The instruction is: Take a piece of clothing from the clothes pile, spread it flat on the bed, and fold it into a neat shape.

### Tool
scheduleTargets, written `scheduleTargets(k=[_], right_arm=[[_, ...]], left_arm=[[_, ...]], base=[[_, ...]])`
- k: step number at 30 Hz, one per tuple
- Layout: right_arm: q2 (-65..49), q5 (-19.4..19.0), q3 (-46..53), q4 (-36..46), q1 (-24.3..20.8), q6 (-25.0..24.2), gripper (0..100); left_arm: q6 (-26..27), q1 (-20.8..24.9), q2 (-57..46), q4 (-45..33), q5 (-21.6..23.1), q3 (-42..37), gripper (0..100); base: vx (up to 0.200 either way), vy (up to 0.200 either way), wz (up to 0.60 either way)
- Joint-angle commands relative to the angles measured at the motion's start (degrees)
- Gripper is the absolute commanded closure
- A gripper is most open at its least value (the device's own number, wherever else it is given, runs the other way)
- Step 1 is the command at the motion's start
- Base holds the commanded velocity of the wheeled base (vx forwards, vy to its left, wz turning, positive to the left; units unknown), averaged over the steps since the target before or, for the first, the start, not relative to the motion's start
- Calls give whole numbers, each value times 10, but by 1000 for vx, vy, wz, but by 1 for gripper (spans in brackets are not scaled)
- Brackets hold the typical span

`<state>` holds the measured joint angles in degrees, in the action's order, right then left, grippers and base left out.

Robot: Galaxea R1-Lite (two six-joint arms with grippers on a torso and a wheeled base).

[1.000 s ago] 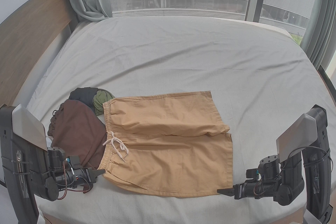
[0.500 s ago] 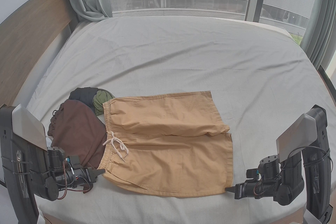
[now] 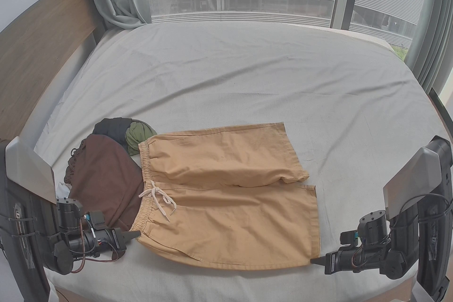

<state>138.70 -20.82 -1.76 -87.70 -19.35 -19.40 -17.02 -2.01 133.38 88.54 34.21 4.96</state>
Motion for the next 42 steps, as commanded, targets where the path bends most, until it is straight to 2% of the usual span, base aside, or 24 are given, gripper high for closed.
scheduleTargets(k=[1, 7, 16, 20, 24, 28, 31, 37, 42], right_arm=[[-21, 0, 18, 4, -1, 1, 100], [-39, 0, 18, 31, -13, 1, 100], [-77, 0, 18, 81, -17, 7, 100], [-77, -1, 18, 79, -17, 7, 100], [-83, -4, 18, 57, -17, 4, 100], [-92, -12, 17, -8, -15, -6, 100], [-127, -13, 0, -7, -11, -20, 100], [-187, -12, -45, -6, -10, -63, 100], [-193, -12, -81, -6, 6, -65, 100]], left_arm=[[9, -1, -14, 0, 0, -18, 100], [36, 0, -12, -6, 1, -48, 100], [56, -6, -14, -46, 1, -48, 100], [81, -8, -13, -69, 1, -48, 100], [84, -8, -25, -68, 4, -48, 100], [66, -7, -43, -37, 21, -45, 100], [27, -2, -43, 5, 21, -35, 100], [-32, 5, -60, 4, 14, 16, 100], [-68, 17, -87, 4, 13, 24, 100]], base=[[0, 0, 0], [0, 0, 0], [0, 0, 0], [0, 0, 0], [0, 0, 0], [0, 0, 0], [0, 0, 0], [0, 0, 0], [0, 0, 0]])
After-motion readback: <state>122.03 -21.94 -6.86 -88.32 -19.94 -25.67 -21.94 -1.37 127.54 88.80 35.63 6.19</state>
